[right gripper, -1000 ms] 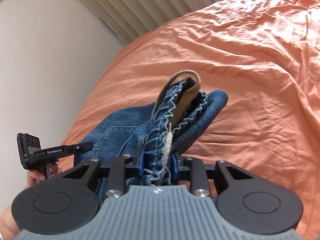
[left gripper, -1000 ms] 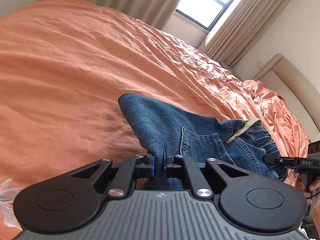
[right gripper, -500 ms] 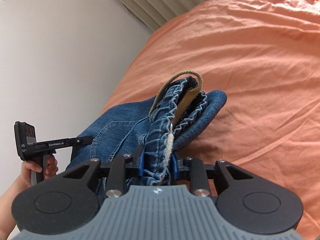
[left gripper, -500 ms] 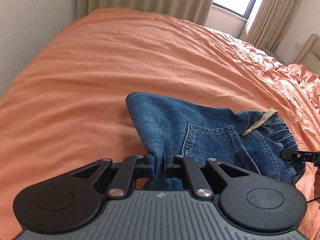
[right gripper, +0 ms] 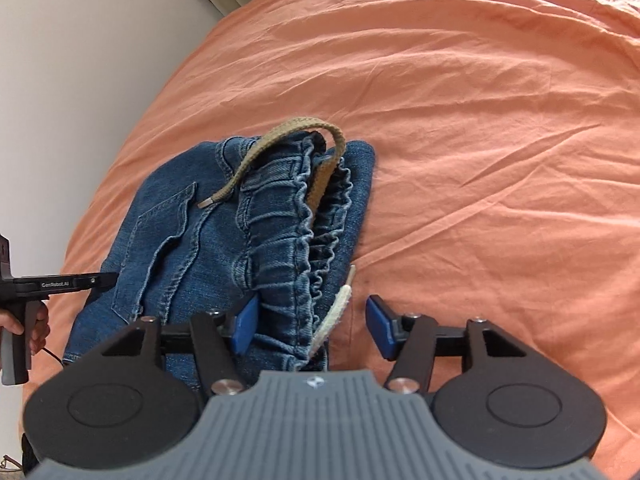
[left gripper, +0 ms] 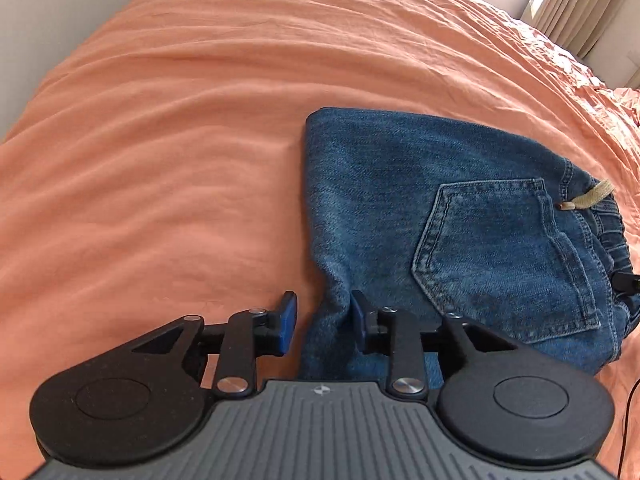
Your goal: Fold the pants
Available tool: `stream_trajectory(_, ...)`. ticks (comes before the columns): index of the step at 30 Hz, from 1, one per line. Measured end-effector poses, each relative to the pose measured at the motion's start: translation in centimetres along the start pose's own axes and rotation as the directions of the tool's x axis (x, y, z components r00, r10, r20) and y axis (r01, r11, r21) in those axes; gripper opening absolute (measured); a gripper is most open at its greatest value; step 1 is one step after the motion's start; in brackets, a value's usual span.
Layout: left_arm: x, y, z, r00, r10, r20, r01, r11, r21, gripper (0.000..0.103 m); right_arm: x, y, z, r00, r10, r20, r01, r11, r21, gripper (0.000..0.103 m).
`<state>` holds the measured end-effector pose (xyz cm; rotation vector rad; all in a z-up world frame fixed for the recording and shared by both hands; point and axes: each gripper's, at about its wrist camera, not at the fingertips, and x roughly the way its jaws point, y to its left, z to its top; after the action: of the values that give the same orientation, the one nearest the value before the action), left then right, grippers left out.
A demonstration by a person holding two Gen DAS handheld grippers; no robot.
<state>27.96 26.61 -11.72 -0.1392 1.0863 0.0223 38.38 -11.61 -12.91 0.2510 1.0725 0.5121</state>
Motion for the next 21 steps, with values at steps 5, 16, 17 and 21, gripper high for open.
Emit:
stream_trajectory(5, -3.5, -0.5, -1.2, 0.992, 0.129, 0.010, -0.130, 0.990, 0.053, 0.034, -3.9, 3.0, -0.7, 0.975, -0.203, 0.090, 0.217, 0.959, -0.181, 0.058)
stream_trajectory(16, -21.7, -5.8, -1.9, 0.929, 0.145, 0.341, -0.212, 0.963, 0.166, 0.034, -17.6, 11.1, -5.8, 0.917, -0.114, 0.382, 0.261, 0.897, -0.358, 0.072)
stream_trajectory(17, -23.5, -6.5, -2.3, 0.919, 0.144, 0.366, -0.222, 0.958, 0.181, 0.035, -18.6, 11.9, -6.5, 0.912, -0.095, 0.399, 0.252, 0.897, -0.363, 0.074)
stream_trajectory(21, -29.4, -9.3, -4.7, 0.876, 0.152, 0.458, -0.276, 0.937, 0.217, 0.039, -22.8, 14.9, -9.6, 0.890, -0.016, 0.456, 0.210, 0.902, -0.377, 0.080)
